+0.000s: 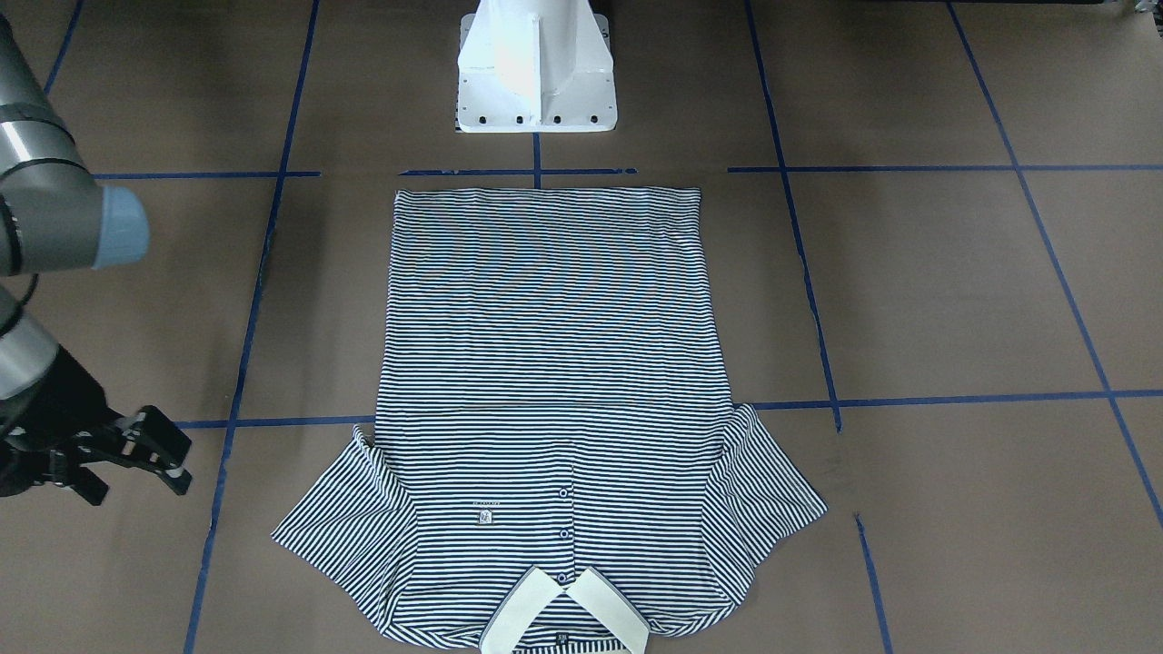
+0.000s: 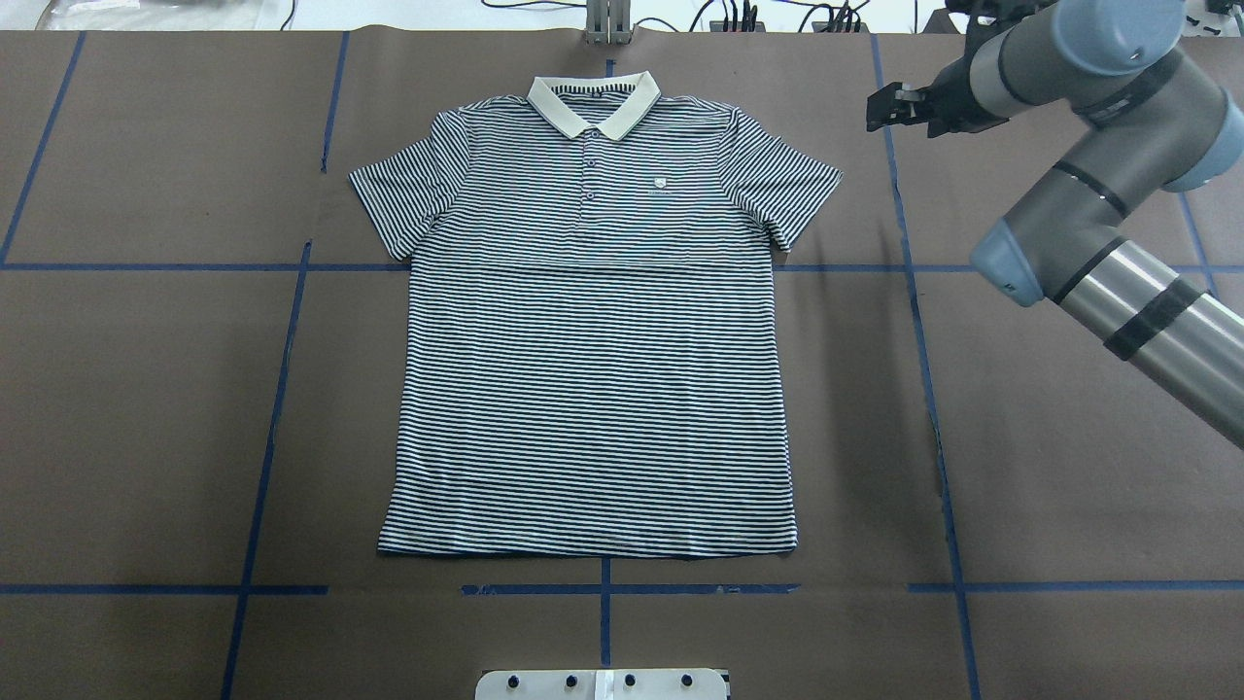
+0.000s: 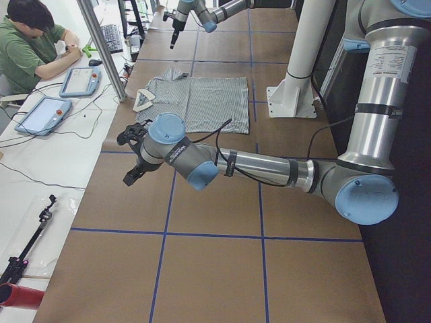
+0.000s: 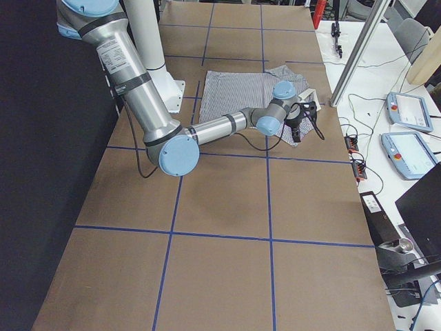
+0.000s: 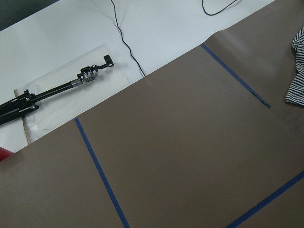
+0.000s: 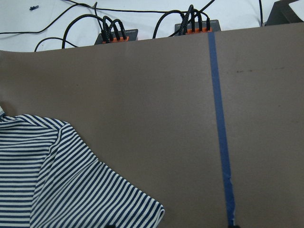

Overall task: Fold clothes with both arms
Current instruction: 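Move the right gripper over the sleeve nearest it and grasp its edge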

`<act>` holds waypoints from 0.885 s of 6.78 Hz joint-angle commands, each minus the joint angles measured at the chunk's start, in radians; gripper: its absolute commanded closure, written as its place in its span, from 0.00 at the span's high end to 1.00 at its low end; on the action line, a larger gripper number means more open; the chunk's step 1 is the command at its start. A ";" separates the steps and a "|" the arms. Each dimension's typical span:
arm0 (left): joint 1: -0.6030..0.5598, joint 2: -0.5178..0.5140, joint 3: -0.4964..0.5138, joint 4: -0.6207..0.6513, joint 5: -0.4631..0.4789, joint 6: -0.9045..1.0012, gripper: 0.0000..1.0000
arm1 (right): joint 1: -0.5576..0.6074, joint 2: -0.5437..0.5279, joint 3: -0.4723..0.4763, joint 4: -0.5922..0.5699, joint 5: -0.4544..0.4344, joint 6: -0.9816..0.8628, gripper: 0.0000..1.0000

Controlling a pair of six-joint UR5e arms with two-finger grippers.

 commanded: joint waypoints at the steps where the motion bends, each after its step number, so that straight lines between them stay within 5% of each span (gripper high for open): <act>1: 0.002 0.001 0.000 -0.015 0.001 0.000 1.00 | -0.053 0.071 -0.099 0.008 -0.060 0.029 0.62; 2: 0.002 0.001 0.000 -0.015 0.001 0.000 1.00 | -0.062 0.100 -0.142 0.008 -0.083 0.032 0.55; 6: 0.002 0.001 0.002 -0.015 0.001 0.000 1.00 | -0.098 0.104 -0.197 0.008 -0.129 0.044 0.54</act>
